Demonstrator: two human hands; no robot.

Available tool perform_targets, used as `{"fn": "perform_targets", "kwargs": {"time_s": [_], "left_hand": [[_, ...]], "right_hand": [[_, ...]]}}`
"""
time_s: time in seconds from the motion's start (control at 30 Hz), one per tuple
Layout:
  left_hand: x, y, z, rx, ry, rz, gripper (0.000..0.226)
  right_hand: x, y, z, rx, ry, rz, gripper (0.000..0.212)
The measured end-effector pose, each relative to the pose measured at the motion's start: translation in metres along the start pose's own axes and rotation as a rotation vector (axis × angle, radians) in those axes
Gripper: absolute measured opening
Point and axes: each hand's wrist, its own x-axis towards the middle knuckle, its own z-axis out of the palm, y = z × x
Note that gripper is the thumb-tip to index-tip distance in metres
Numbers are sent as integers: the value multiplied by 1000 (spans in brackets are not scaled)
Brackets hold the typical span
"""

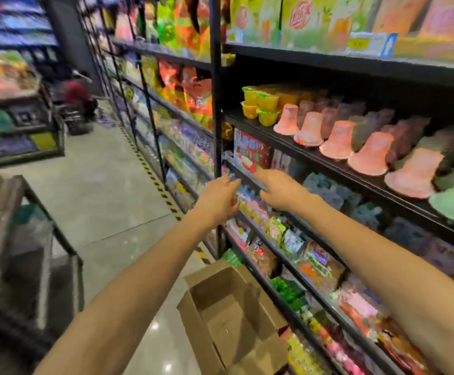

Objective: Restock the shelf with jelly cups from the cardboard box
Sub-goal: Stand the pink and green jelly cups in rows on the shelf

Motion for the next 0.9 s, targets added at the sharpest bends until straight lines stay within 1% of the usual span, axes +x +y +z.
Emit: {"fn": "perform_targets", "kwargs": {"time_s": [0.13,0.2,0.33,0.4,0.5,0.6,0.7,0.8,0.87,0.9], "left_hand": [[-32,-13,0,40,-43,-93,58],[-41,-22,4,64,-64,-150,55],[-48,-34,21,147,-129,-231,50],[-45,-37,42,132,-155,-251,48],[-34,-39,80,93,-169,-278,52],[-27,-32,123,53,-219,-288,49],[-26,-25,166,18,-286,-294,49],[-29,-23,203,-17,-363,-321,48],[-32,-24,226,-43,-418,-336,53],[-34,-26,237,-65,-438,-351,56]], "right_hand": [[5,-20,22,107,15,-55,39],[10,-27,39,122,-39,-77,40],[29,-28,76,81,-111,-111,32],[32,-27,90,77,-138,-134,35],[32,-18,114,34,-180,-174,42],[35,-5,143,36,-228,-205,36],[34,9,176,40,-306,-186,34],[34,18,207,102,-406,-165,47],[37,25,230,154,-470,-88,55],[39,30,243,176,-473,-52,57]]}}
